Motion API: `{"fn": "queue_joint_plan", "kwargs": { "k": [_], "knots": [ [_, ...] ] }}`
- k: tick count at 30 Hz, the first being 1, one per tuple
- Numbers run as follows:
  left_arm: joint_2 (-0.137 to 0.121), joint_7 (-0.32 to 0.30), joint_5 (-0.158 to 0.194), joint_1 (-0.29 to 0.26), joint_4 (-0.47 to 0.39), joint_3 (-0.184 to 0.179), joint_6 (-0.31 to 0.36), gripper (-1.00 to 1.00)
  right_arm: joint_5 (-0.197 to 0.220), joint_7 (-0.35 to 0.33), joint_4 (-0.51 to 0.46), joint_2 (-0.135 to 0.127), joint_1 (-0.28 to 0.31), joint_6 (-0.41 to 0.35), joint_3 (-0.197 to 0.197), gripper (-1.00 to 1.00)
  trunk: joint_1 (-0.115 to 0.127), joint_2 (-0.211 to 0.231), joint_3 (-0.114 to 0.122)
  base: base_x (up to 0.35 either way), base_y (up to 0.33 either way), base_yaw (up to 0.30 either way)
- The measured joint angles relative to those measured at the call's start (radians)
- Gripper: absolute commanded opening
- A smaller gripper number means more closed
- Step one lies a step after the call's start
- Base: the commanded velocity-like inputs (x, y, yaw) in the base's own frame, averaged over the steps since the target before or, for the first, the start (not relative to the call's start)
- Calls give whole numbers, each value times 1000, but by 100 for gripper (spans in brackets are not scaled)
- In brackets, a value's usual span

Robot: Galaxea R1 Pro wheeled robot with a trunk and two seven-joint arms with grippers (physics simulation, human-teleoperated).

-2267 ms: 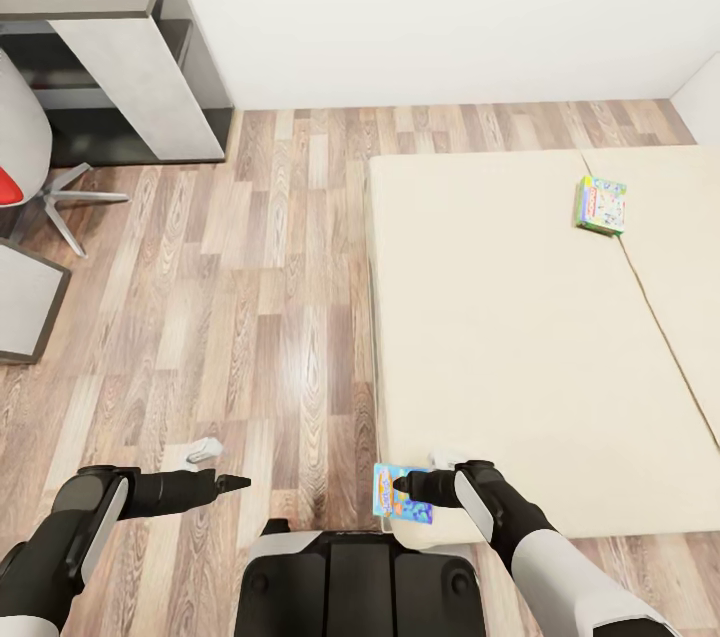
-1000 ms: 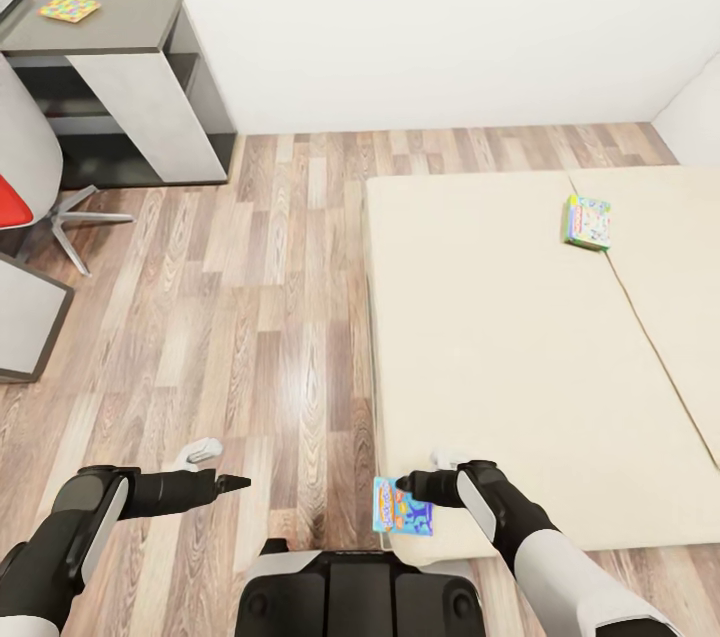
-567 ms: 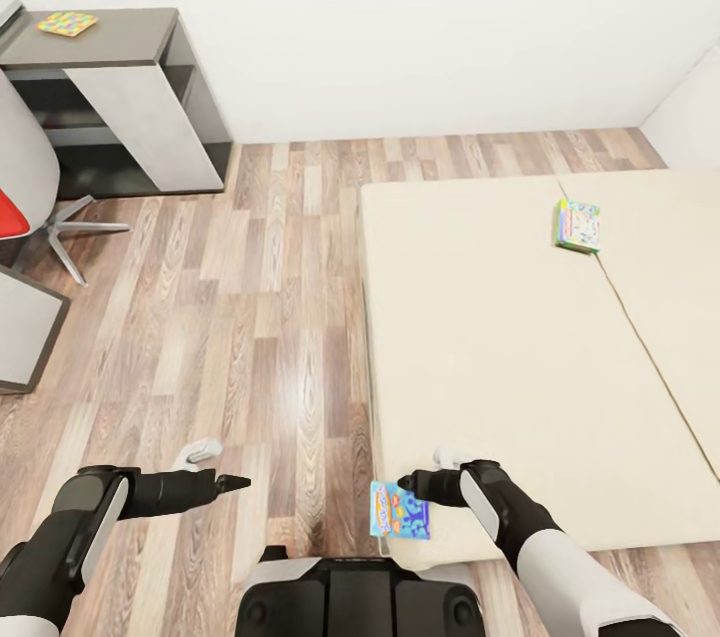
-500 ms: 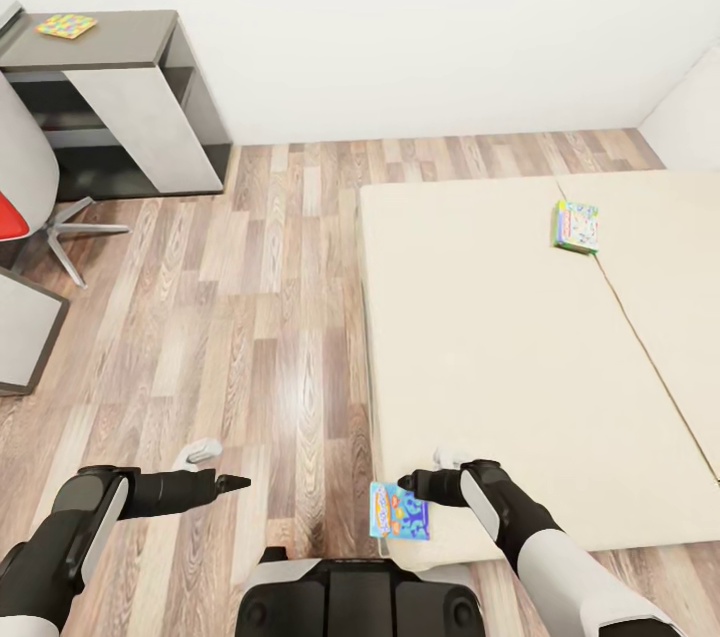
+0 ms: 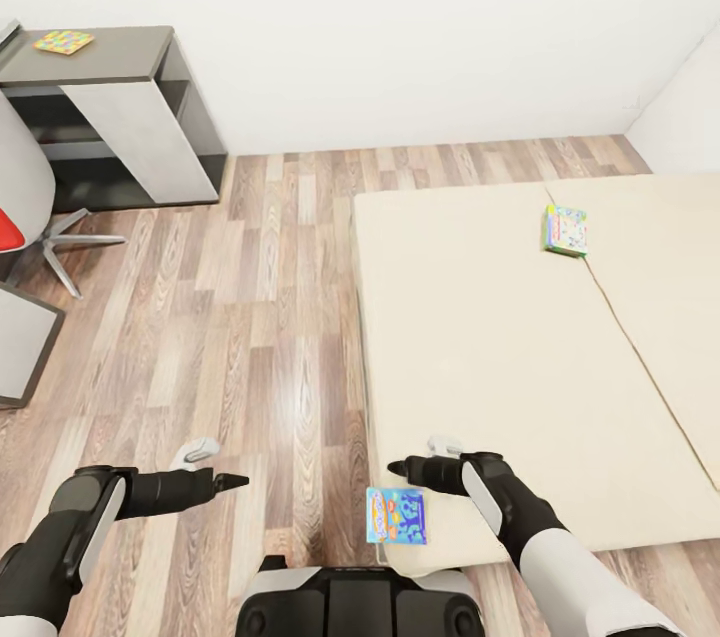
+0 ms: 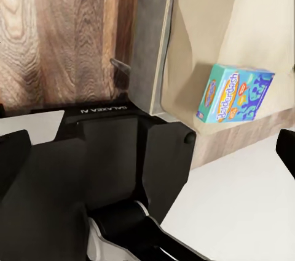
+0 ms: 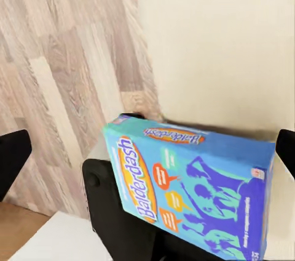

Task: Put all the toys in the child's room - the three board games (two on the bed and one on the table), the two jigsaw puzzles on the table, and the tennis ball on the table - inside the toy box on the table in the child's room.

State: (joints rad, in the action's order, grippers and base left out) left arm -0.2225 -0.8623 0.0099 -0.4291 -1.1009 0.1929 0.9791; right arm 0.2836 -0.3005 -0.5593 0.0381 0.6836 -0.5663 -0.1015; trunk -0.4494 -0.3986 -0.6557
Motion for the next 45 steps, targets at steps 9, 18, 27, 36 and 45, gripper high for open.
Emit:
{"fn": "queue_joint_plan", "kwargs": {
  "k": [9,18,27,36,45],
  "knots": [
    [0,-1,0,0,-1,13,0,100,-1,-115,-107,-16,-8,-3,-1,100,0,0,14,0,0,-17],
    [-1,-2,0,0,-2,14,0,100,-6,-374,-227,-31,-93,-2,0,100,0,0,28,0,0,-1],
    [-2,-3,0,0,-6,15,0,100,-7,-508,-307,-52,-160,0,3,100,0,0,39,0,0,0],
    [-2,-3,0,0,-8,15,0,100,-10,-514,-300,-53,-170,8,4,100,0,0,41,0,0,0],
    [-1,-1,0,0,-8,14,0,100,-6,-512,-294,-53,-170,7,7,100,0,0,41,0,0,0]
  ]
}}
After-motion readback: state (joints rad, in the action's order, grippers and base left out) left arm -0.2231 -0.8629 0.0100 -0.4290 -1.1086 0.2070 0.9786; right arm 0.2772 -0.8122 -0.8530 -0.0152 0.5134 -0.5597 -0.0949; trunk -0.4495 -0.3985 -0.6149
